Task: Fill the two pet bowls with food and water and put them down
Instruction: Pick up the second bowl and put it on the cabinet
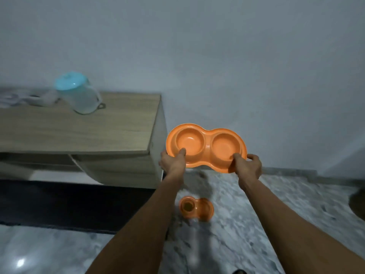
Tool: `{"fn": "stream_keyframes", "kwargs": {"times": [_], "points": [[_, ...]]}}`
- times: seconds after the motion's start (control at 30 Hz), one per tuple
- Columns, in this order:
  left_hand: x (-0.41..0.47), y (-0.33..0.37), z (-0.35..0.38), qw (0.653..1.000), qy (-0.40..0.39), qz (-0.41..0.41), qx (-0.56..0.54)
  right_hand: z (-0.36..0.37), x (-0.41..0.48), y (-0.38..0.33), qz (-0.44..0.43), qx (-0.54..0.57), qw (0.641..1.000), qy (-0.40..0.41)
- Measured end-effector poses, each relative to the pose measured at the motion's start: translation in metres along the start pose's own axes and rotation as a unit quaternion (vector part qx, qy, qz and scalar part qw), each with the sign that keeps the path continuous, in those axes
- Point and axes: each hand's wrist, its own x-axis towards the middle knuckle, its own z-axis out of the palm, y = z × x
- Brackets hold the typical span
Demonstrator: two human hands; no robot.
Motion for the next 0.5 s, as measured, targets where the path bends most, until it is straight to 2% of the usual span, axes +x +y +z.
{"fn": "stream_keyframes", "kwargs": {"times": [0.27, 0.5], "points": [[0.032, 0.059, -0.182, 0.997, 0.038, 0.015, -0.062, 0.093, -0.152, -0.033, -0.049, -0.004, 0.997, -0.06], [0.093, 0.087, -0.308, 0.992, 0.083, 0.006, -0.09, 0.203, -0.243, -0.045, -0.071, -0.023, 0.989, -0.13]]}}
